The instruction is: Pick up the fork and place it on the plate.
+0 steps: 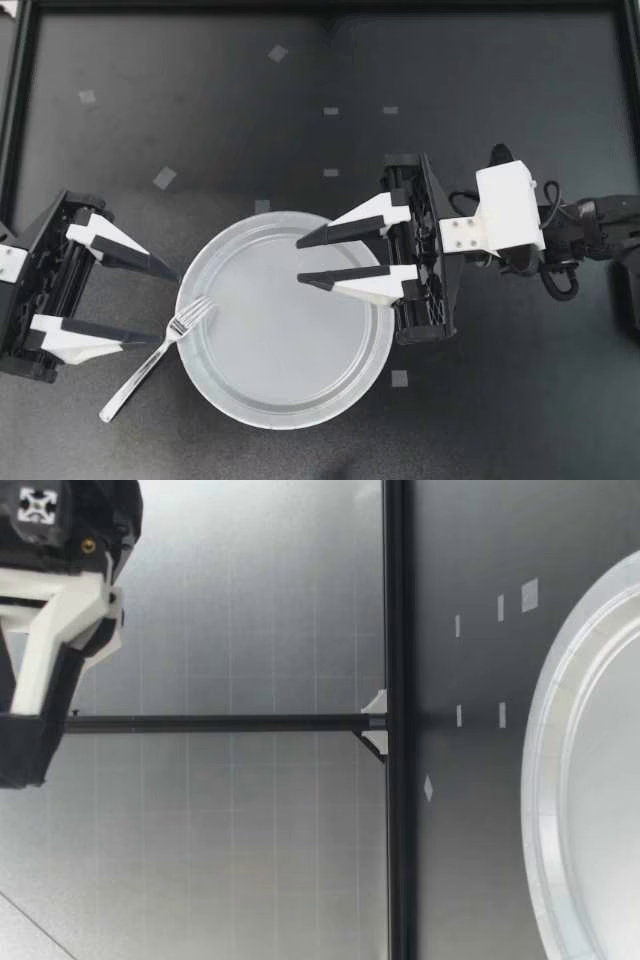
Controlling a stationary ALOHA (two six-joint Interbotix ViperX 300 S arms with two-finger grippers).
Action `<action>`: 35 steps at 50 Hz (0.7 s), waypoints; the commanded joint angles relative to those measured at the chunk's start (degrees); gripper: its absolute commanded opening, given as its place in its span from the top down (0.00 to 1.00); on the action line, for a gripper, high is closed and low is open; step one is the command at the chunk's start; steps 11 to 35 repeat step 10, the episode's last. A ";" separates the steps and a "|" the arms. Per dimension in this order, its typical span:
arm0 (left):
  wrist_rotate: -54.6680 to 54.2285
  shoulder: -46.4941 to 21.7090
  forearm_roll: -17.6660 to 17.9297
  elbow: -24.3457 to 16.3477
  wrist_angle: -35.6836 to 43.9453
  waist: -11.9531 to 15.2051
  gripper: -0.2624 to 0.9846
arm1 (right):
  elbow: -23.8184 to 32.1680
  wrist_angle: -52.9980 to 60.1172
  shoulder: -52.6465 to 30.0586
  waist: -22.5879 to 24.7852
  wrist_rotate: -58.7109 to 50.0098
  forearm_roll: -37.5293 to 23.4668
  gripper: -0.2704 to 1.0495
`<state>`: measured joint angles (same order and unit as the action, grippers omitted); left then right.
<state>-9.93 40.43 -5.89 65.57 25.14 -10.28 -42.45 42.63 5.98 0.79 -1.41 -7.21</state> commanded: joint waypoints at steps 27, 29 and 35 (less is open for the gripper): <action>-0.09 0.26 0.00 -0.53 0.26 0.18 0.25 | 0.62 0.26 0.88 0.26 0.09 0.00 0.46; -0.09 0.26 0.00 -0.53 0.26 0.18 0.25 | 0.62 0.26 0.88 0.26 0.09 0.00 0.46; -0.09 0.26 0.00 -0.53 0.26 0.18 0.25 | 0.62 0.26 0.88 0.26 0.09 0.00 0.46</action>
